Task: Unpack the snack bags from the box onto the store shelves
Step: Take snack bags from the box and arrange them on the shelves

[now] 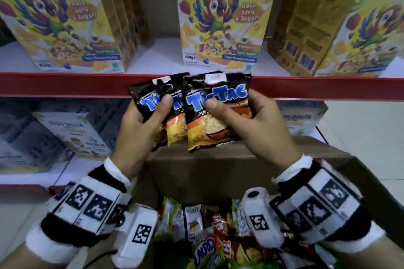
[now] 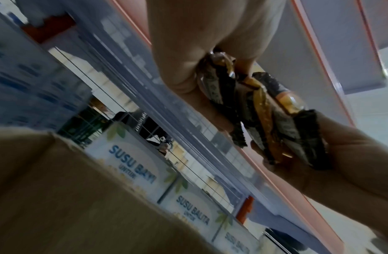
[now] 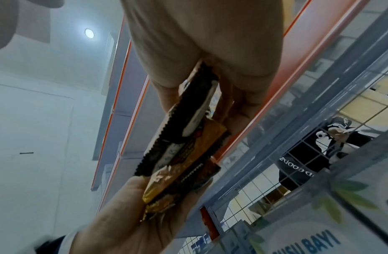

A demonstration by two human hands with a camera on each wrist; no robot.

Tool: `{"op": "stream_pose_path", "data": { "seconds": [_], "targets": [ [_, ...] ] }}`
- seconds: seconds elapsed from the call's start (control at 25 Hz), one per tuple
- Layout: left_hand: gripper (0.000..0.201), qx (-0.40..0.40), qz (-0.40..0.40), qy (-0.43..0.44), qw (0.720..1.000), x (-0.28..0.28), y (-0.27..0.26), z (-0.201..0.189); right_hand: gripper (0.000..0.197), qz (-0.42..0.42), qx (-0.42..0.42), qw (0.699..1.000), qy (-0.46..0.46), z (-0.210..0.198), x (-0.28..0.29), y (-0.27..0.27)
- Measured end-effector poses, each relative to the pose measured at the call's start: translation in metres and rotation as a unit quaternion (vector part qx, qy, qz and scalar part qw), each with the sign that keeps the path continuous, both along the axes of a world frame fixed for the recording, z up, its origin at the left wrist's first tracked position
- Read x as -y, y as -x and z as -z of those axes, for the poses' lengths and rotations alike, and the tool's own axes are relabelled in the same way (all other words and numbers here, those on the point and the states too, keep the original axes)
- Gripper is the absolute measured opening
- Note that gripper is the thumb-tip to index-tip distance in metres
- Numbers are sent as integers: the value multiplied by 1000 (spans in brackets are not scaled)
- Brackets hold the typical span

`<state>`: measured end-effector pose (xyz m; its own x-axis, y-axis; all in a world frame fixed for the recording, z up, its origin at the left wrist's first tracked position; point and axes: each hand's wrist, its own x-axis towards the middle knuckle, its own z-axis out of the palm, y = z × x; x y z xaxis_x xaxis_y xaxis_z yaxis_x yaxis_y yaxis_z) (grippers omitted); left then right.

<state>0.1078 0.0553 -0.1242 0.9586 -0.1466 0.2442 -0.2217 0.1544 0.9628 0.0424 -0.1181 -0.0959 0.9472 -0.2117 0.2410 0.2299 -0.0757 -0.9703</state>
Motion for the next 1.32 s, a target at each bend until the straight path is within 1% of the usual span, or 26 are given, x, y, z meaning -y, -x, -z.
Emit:
{"op": "stream_pose_path", "data": {
  "seconds": [0.08,0.2,0.32,0.4,0.52,0.64,0.72,0.8,0.92,0.96,1.0,1.04,1.12,1.24,1.32],
  "targets": [
    [56,-33,-5,-4,999,-15,-1,-9,25,0,-14,1000,8,-7,-13,-3],
    [54,-69,-15,-29,997,-26,7,-38,26,6,-62,998,-22,-34,-23,4],
    [55,-82,-28,-38,996,-27,20,-81,27,2,-90,995,-31,-80,-21,20],
    [50,-87,-23,-33,995,-24,25,-117,27,7,-95,995,-26,-118,-19,26],
    [41,-78,-22,-17,997,-17,29,-199,26,14,-78,997,-12,-203,-14,30],
    [49,-54,-18,-20,998,-16,30,-297,26,24,-64,998,-12,-299,-11,31],
    [50,-35,-8,-20,999,-16,31,-357,28,23,-51,998,-6,-358,-12,33],
    [47,-18,-6,-20,1000,-20,33,-421,27,20,-38,999,5,-423,-11,36],
    [34,10,6,-17,1000,-27,40,-511,23,-9,-18,1000,2,-515,-11,44],
    [34,24,8,-16,1000,-29,40,-539,24,-19,-10,1000,3,-544,-10,46],
    [35,36,11,-10,999,-30,40,-565,26,-30,-2,1000,4,-571,-9,47],
    [38,45,13,-1,999,-30,41,-582,29,-36,4,999,-1,-590,-8,48],
    [41,66,10,9,998,-28,41,-629,34,-36,27,999,12,-639,-5,50],
    [37,99,17,10,995,-17,44,-693,38,-18,71,995,61,-701,2,57],
    [33,112,20,16,993,-8,45,-725,42,-16,89,993,71,-732,10,60]
  ]
}}
